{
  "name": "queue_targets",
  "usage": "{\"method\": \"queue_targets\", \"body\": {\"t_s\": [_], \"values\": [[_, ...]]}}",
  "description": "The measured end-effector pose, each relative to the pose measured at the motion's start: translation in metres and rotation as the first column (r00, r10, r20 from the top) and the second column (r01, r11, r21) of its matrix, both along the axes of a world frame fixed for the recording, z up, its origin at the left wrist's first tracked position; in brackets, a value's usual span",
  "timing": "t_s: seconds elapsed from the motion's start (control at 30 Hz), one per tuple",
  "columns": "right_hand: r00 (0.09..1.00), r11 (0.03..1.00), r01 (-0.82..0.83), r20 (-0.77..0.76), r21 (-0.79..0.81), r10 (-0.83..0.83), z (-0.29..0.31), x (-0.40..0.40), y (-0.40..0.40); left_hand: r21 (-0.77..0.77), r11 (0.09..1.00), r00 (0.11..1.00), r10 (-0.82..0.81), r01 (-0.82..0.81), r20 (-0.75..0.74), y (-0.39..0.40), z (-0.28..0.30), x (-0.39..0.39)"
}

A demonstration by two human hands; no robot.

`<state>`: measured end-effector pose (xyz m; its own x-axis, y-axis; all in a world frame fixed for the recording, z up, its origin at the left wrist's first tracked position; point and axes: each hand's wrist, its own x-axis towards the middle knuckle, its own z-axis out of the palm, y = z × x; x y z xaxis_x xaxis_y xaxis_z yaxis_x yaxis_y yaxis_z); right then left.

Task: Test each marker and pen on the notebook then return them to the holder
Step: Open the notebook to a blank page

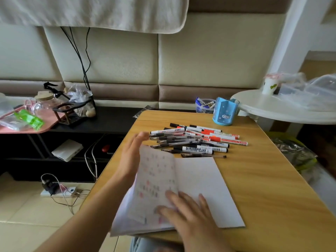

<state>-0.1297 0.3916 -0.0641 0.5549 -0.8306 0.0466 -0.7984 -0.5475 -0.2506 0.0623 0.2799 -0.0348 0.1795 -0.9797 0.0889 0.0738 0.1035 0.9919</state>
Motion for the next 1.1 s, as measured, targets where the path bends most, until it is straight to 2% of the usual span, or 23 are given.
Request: {"method": "queue_targets", "body": {"t_s": [0.03, 0.07, 0.1, 0.13, 0.17, 0.2, 0.23, 0.27, 0.3, 0.33, 0.37, 0.4, 0.43, 0.5, 0.57, 0.67, 0.77, 0.87, 0.93, 1.03, 1.1], "values": [[0.997, 0.998, -0.005, -0.079, -0.056, 0.0, -0.006, 0.003, 0.001, -0.126, 0.989, 0.977, 0.102, -0.079, 0.189, 0.0, 0.006, 0.002], [0.998, 0.995, 0.004, -0.069, -0.099, -0.01, -0.014, 0.008, 0.0, -0.276, 0.957, 0.877, 0.204, -0.086, 0.435, 0.001, 0.012, 0.004], [1.0, 0.984, -0.019, -0.012, -0.179, 0.017, -0.025, 0.01, -0.003, -0.385, 0.923, 0.692, 0.276, 0.004, 0.667, 0.003, 0.017, 0.001], [0.999, 0.988, -0.047, -0.003, -0.144, 0.047, -0.032, 0.012, -0.005, -0.391, 0.909, 0.467, 0.286, 0.143, 0.837, 0.003, 0.02, -0.006], [0.999, 0.995, -0.039, 0.005, -0.088, 0.039, -0.033, 0.012, -0.007, -0.301, 0.916, 0.269, 0.229, 0.267, 0.936, 0.003, 0.015, -0.015], [0.999, 0.999, -0.033, 0.0, -0.012, 0.033, -0.035, 0.01, -0.012, -0.171, 0.927, 0.116, 0.14, 0.333, 0.983, 0.002, 0.004, -0.024], [0.997, 0.997, -0.075, -0.022, 0.001, 0.075, -0.033, 0.007, -0.02, -0.065, 0.936, 0.028, 0.059, 0.346, 0.998, 0.001, -0.007, -0.031], [0.989, 0.99, -0.143, -0.037, 0.008, 0.143, -0.022, 0.006, -0.027, -0.012, 0.941, 0.01, 0.009, 0.339, 1.0, 0.0, -0.018, -0.034], [0.973, 0.972, -0.229, 0.027, 0.05, 0.228, -0.009, 0.003, -0.037, 0.009, 0.946, 0.029, -0.02, 0.323, 0.999, -0.002, -0.027, -0.033], [0.956, 0.96, -0.258, 0.174, 0.104, 0.238, 0.006, -0.003, -0.045, 0.02, 0.953, 0.052, -0.037, 0.302, 0.998, -0.003, -0.033, -0.03], [0.925, 0.939, -0.266, 0.331, 0.216, 0.186, 0.023, -0.007, -0.053, 0.028, 0.957, 0.063, -0.048, 0.287, 0.997, -0.004, -0.037, -0.027], [0.882, 0.941, -0.262, 0.448, 0.215, 0.143, 0.03, -0.009, -0.066, 0.038, 0.957, 0.064, -0.059, 0.288, 0.996, -0.005, -0.04, -0.024], [0.862, 0.974, -0.185, 0.497, 0.127, 0.099, 0.036, -0.008, -0.078, 0.059, 0.953, 0.052, -0.077, 0.297, 0.996, -0.005, -0.042, -0.022], [0.891, 0.993, 0.006, 0.451, -0.115, 0.047, 0.032, 0.003, -0.1, 0.1, 0.943, 0.019, -0.112, 0.317, 0.993, -0.003, -0.046, -0.021], [0.937, 0.971, 0.101, 0.349, -0.218, -0.019, 0.016, 0.018, -0.117, 0.132, 0.936, -0.01, -0.136, 0.327, 0.991, -0.001, -0.047, -0.019], [0.965, 0.966, 0.087, 0.262, -0.245, -0.02, -0.005, 0.03, -0.122, 0.169, 0.936, -0.042, -0.164, 0.308, 0.986, 0.0, -0.047, -0.008], [0.982, 0.953, 0.089, 0.184, -0.289, -0.036, -0.003, 0.031, -0.13, 0.124, 0.944, 0.021, -0.136, 0.306, 0.99, -0.002, -0.05, 0.002], [0.981, 0.944, 0.167, -0.051, -0.284, -0.189, 0.004, 0.044, -0.155, 0.083, 0.947, 0.06, -0.107, 0.312, 0.992, -0.004, -0.054, 0.005], [0.959, 0.934, 0.2, -0.136, -0.295, -0.248, 0.007, 0.057, -0.161, 0.069, 0.953, 0.115, -0.107, 0.295, 0.988, -0.004, -0.056, 0.005], [0.952, 0.921, 0.199, -0.159, -0.334, -0.263, 0.003, 0.063, -0.149, 0.07, 0.959, 0.136, -0.111, 0.275, 0.984, -0.003, -0.057, 0.004], [0.968, 0.913, 0.186, -0.094, -0.362, -0.235, -0.003, 0.057, -0.135, 0.069, 0.961, 0.119, -0.104, 0.268, 0.988, -0.003, -0.058, 0.004]]}}
